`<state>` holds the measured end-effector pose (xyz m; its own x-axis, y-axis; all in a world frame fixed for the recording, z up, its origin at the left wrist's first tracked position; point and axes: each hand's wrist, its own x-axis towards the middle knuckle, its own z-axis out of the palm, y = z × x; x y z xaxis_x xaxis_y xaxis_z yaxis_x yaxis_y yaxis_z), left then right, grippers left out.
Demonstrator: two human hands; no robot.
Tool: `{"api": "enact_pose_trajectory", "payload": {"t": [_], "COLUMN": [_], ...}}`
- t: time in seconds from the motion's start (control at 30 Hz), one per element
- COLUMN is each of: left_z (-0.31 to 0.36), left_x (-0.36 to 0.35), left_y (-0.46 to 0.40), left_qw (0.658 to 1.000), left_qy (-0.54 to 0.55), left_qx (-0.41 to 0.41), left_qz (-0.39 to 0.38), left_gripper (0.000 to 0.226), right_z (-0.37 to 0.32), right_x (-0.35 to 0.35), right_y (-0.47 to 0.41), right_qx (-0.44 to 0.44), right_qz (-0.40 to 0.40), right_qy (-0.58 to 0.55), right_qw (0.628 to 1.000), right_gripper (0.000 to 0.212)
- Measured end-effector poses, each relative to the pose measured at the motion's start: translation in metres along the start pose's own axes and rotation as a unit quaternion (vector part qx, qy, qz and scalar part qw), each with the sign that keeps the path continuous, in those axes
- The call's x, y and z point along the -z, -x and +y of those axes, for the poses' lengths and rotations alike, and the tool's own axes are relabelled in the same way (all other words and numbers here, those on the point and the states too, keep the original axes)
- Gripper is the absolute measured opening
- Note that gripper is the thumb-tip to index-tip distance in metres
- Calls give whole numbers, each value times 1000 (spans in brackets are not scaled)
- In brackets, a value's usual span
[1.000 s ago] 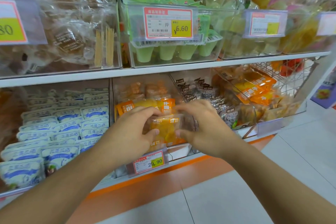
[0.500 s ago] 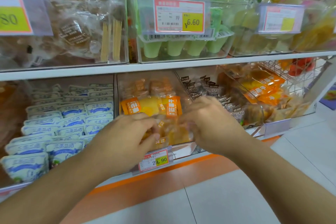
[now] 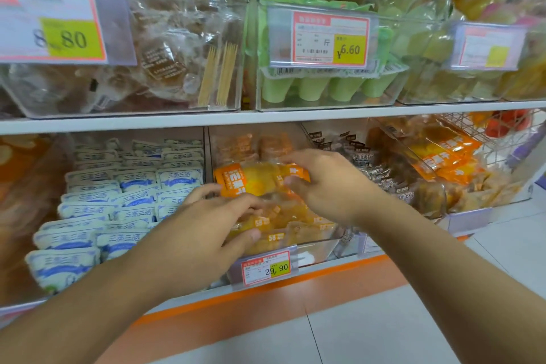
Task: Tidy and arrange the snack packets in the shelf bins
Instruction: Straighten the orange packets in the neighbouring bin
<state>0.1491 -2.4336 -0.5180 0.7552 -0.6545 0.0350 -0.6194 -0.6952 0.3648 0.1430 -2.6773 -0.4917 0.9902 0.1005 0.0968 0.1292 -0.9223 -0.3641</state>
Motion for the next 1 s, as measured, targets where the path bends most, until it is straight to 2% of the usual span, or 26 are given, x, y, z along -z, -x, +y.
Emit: {"api": "enact_pose_trajectory", "payload": {"t": [0.13,0.2,0.3,0.37,0.47,0.5,0.77,1.0], "left_z": [-16,-25,-32,-32,-30,-29,-19,-17], "left_x": [6,9,9,9,10,10,15,14], "left_y": [3,3,2,0,-3,-4,5,9], "left_qw": [998,995,993,992,991,990,983,994], "left_qy": [-2,19,40,47,58,63,120,61], "left_qx": [-10,9,35,39,44,48,73,21], "left_qz": [69,93,105,108,114,117,120,91], "left_gripper": [61,58,51,48,41,39,42,30], "right_z": [-1,3,6,4,4,4,0,8], "right_x": [-23,-33,-38,-34,-25,-22,-10,-2], "right_y": [-42,-55,-62,-57,-37,-29,16,34], "right_qx": [-10,-16,-5,-7,-26,-31,-37,-20], "right_qz": [-47,-59,-17,28,91,96,185,246], "right_qy": [-2,10,5,-11,-73,-94,-237,-302], "right_qw": [999,998,1000,1000,993,990,953,921], "right_gripper": [54,60,69,63,38,36,31,25]}}
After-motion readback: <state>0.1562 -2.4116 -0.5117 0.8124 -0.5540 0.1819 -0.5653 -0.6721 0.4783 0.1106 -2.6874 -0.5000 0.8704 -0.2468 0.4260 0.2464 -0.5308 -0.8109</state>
